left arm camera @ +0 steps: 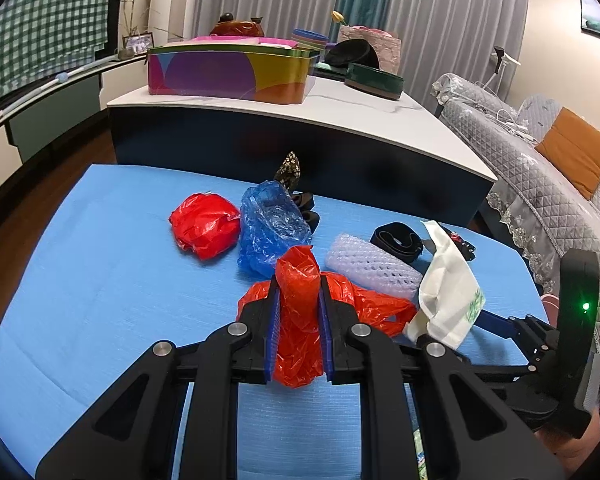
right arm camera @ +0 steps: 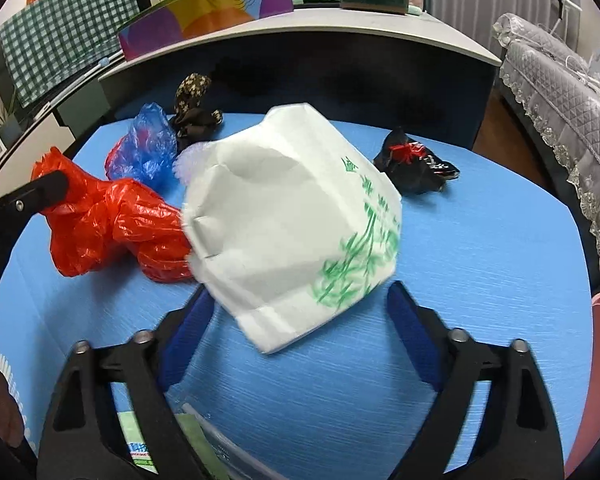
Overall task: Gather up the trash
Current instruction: 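Grasp the red plastic bag with the left gripper while the right grasps the white paper bag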
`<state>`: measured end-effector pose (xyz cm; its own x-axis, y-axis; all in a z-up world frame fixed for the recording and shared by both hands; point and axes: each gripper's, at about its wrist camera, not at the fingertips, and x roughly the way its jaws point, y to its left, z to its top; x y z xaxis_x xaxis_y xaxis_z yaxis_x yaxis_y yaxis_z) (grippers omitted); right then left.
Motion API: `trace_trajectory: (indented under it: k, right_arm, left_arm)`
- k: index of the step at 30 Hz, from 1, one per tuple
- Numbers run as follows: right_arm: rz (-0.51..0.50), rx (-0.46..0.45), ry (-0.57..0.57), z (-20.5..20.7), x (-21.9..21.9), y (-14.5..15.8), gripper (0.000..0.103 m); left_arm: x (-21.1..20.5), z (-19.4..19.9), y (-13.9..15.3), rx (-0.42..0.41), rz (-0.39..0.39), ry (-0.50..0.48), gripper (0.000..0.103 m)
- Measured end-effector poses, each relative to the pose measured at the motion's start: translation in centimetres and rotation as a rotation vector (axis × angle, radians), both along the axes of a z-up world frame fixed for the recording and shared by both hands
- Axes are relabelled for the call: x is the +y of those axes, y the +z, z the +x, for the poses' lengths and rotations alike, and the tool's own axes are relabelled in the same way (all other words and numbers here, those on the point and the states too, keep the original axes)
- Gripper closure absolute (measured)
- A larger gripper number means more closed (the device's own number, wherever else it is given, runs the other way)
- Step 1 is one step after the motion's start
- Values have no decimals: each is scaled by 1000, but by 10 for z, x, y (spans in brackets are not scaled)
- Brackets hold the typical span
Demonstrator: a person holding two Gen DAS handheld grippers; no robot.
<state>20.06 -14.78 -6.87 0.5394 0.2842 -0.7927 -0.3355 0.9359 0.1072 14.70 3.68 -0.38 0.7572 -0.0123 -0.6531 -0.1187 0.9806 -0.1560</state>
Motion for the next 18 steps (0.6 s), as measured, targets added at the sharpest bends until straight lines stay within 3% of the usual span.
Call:
trace_trajectory:
  k: [8, 11, 18]
  right_arm:
    - [46, -16, 6, -6, -16, 6, 86]
    - [72, -41, 3, -11, -26, 15, 96]
    - [96, -99, 20, -29, -39, 34, 101]
  left_arm:
    - [-3, -2, 3, -12, 0, -9, 86]
    - [-7, -3, 5, -17, 5, -16, 86]
    - [-22, -5, 9, -31, 22, -38, 86]
